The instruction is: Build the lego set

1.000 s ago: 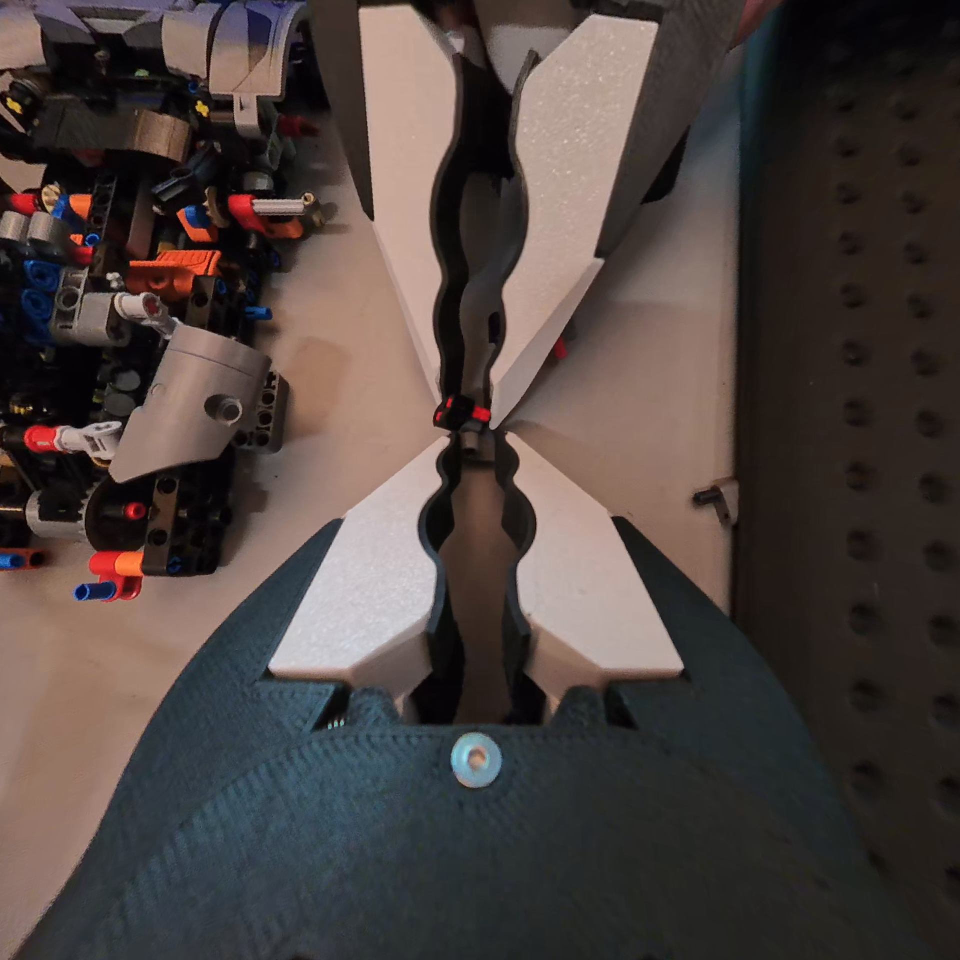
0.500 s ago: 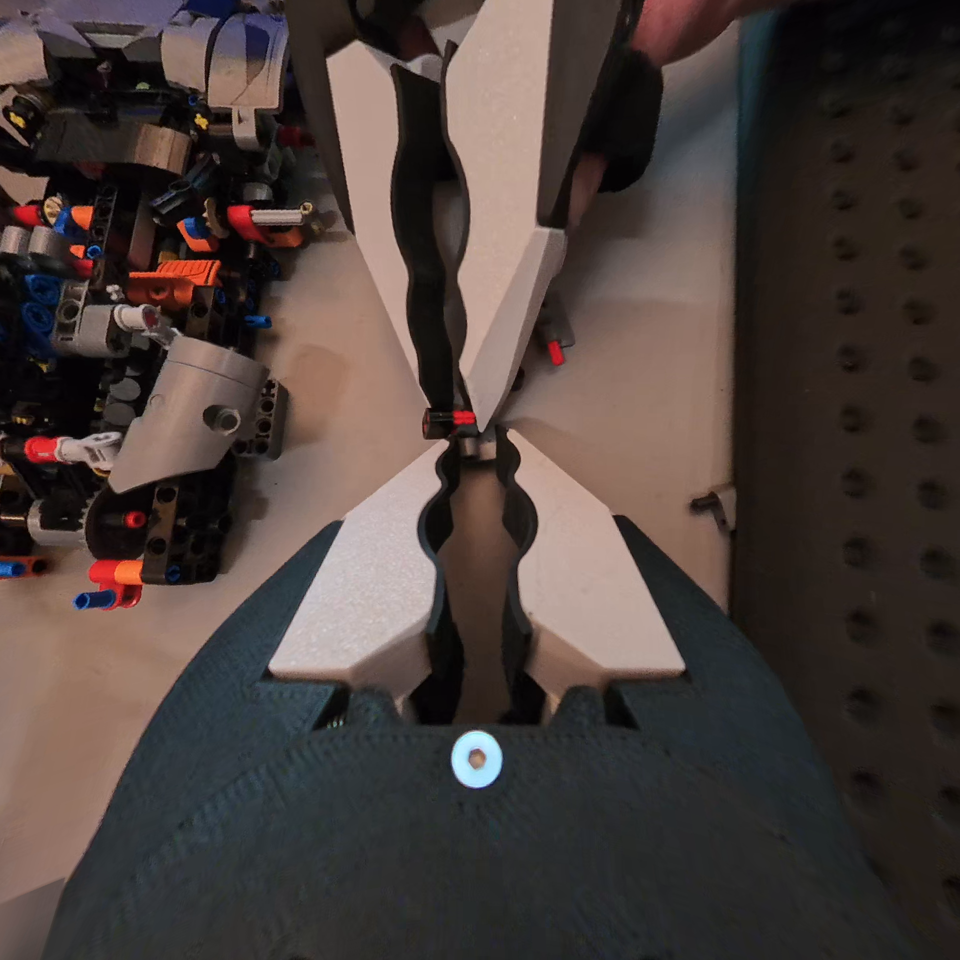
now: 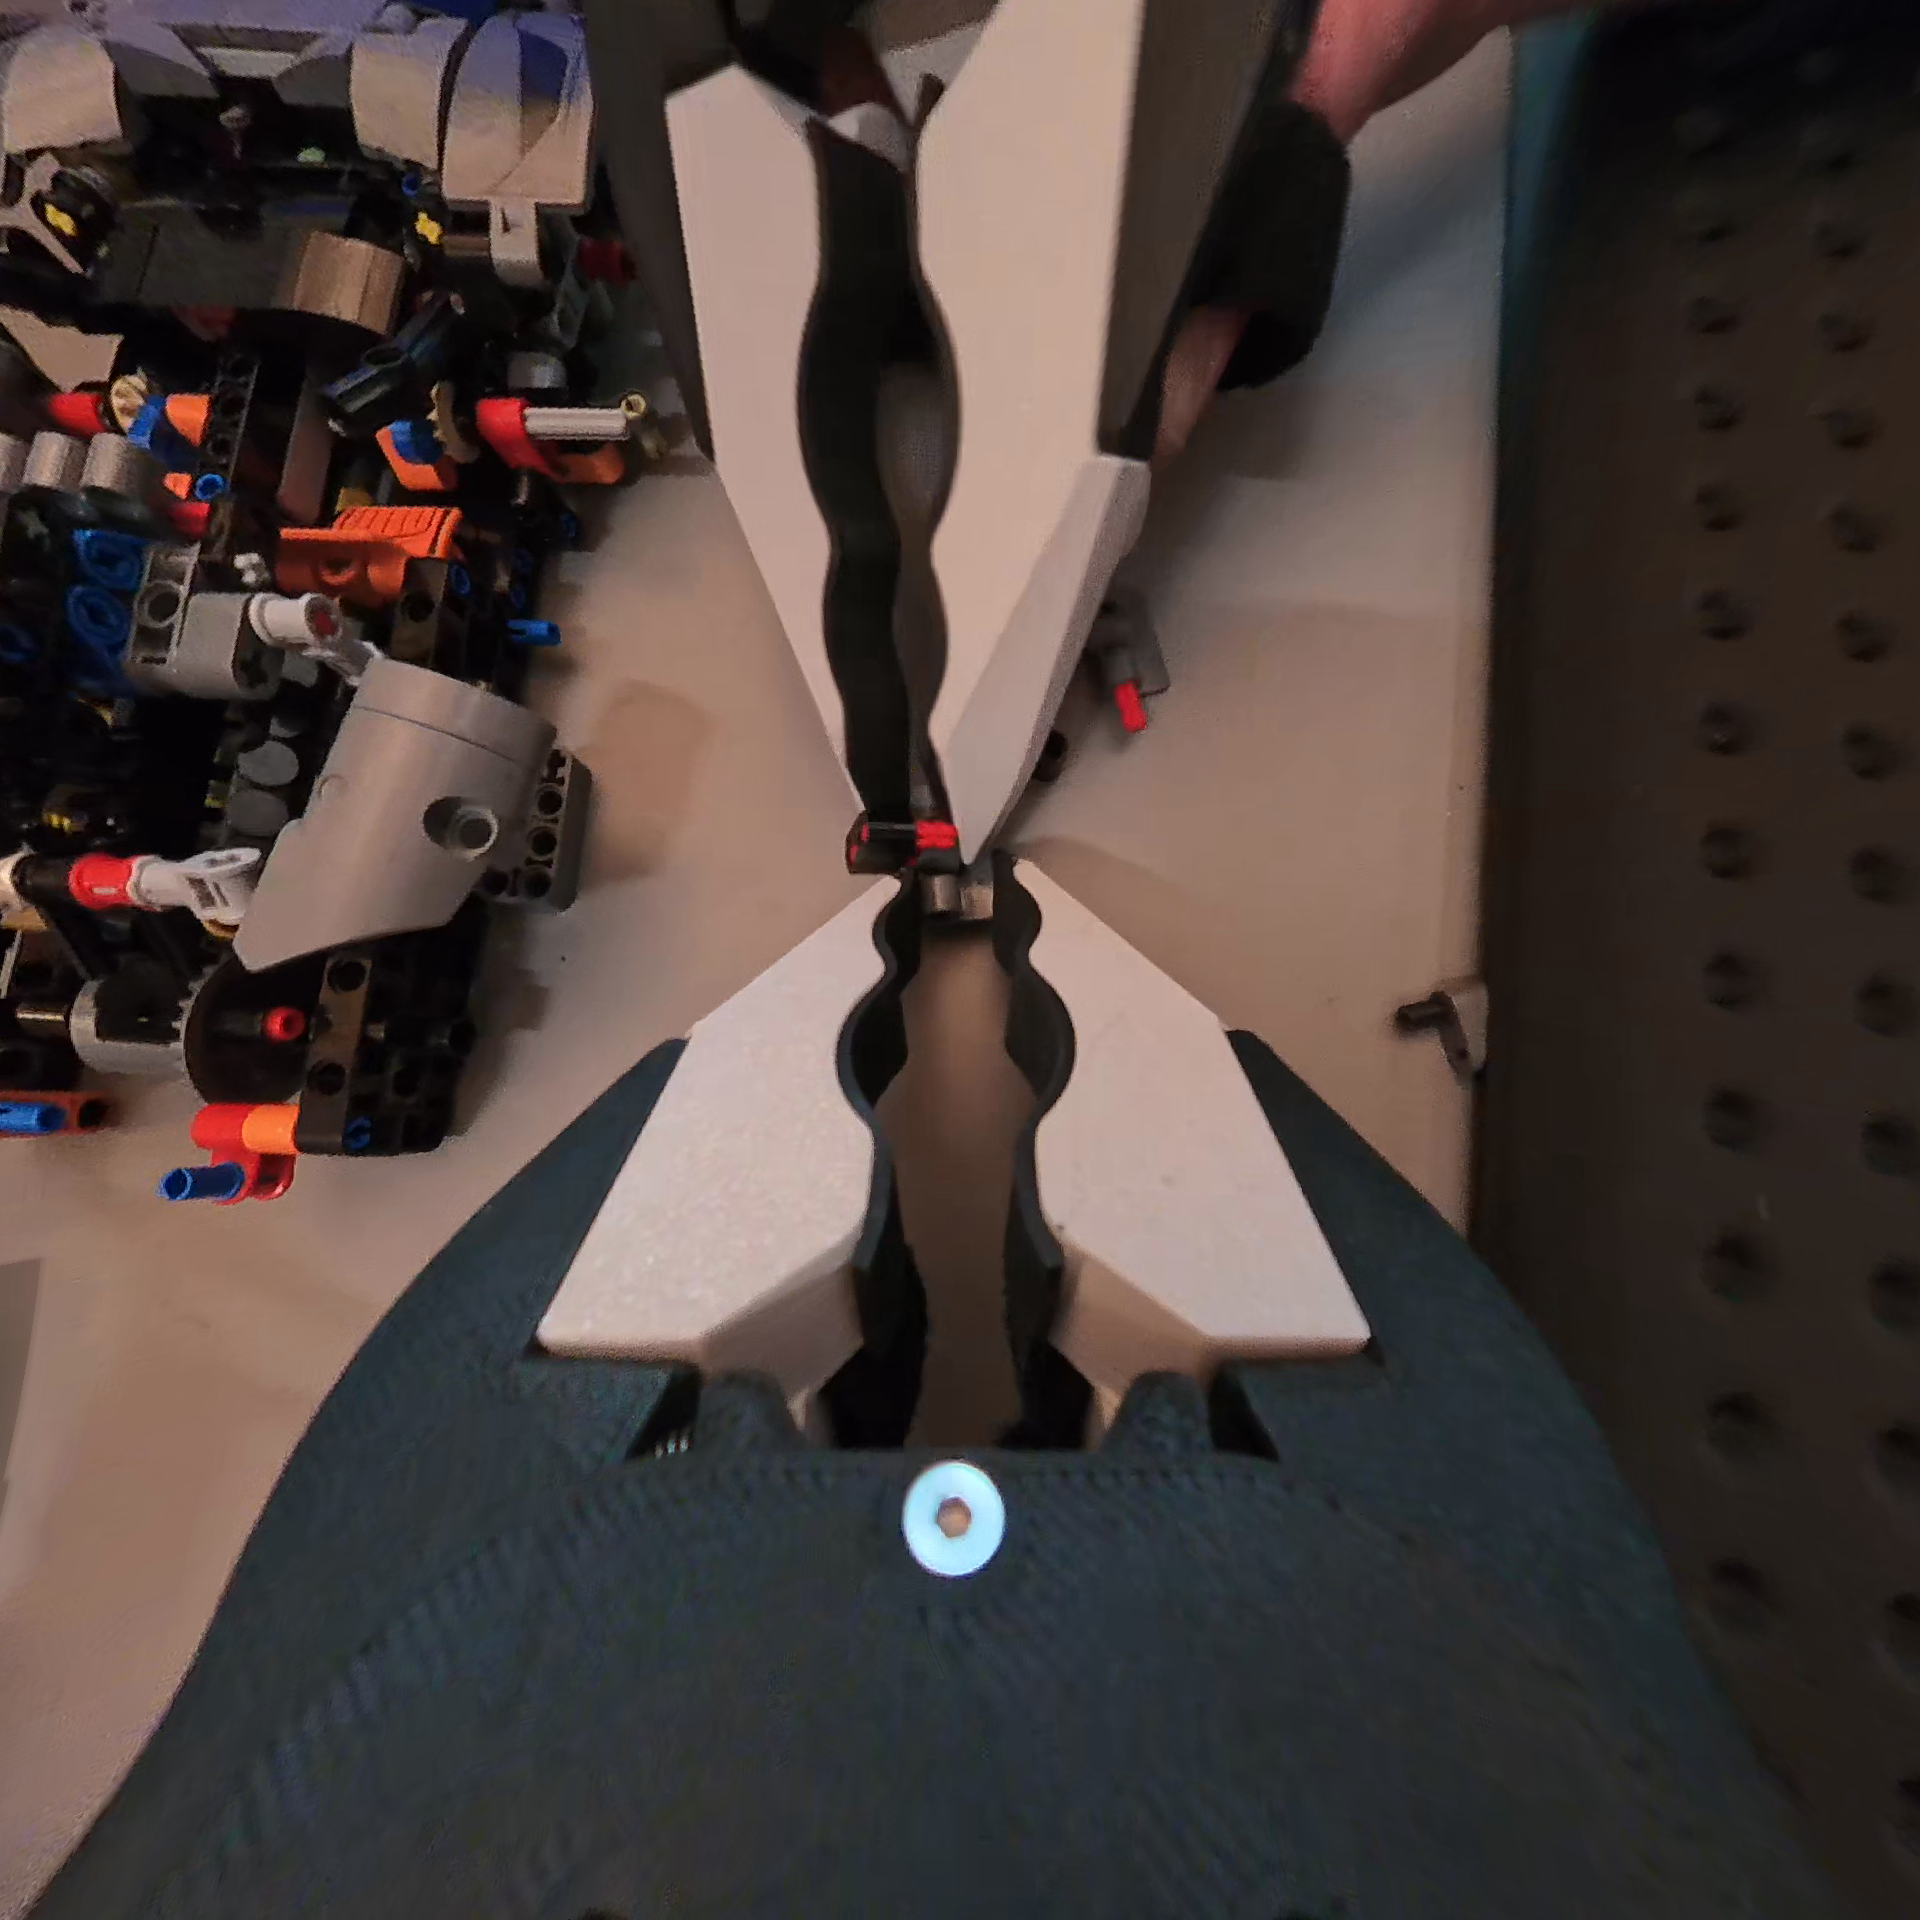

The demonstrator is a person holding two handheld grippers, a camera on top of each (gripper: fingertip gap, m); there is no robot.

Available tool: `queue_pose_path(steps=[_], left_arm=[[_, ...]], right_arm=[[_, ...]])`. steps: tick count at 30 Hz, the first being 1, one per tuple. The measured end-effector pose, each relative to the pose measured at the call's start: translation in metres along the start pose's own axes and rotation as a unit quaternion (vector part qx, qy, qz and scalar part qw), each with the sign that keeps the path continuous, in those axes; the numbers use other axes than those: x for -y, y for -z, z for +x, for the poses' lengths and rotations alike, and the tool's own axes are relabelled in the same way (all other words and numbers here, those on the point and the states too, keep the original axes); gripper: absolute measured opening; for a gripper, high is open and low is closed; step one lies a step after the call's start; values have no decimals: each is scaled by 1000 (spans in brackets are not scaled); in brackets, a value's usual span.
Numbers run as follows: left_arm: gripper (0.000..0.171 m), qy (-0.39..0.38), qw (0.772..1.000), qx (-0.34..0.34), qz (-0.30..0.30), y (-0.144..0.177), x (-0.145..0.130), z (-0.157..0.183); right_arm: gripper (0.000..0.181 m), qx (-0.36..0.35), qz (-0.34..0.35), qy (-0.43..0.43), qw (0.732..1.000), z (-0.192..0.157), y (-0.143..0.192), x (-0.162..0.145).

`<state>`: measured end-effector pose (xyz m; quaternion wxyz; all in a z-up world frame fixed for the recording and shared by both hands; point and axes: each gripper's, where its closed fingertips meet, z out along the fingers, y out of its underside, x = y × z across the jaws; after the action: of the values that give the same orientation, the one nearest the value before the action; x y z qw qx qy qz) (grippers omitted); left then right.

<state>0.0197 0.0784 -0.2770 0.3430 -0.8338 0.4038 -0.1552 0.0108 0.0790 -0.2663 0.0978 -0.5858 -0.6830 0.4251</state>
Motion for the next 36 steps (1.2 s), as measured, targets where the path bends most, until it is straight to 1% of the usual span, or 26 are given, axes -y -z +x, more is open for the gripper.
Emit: queue_pose_path(steps=[2,6,13,15,20,29,33,36], left_arm=[[11,10,1000,-11,5,0,1,2],[11,24,999,-24,11,0,1,2],[11,57,996,-59,20,1,2,7],[11,59,996,-63,21,1,2,8],[11,59,996,-58,22,1,3,6],[11,36,999,-24,15,-1,3,0],[11,26,1000,-7,9,-1,2,-2],[11,40,999,-16,13,-1,3,-2]], right_arm=[[9,-10,-1,28,1000,-2,0,1],[10,6,6,12,1000,-1,1,2],[12,11,5,36,999,-6,1,0],[11,23,8,19,1000,-6,1,1],[11,45,20,-36,998,-5,1,3],[10,40,34,-84,995,0,1,5],[10,31,36,-89,995,1,1,5],[10,4,29,-53,998,2,0,6]])
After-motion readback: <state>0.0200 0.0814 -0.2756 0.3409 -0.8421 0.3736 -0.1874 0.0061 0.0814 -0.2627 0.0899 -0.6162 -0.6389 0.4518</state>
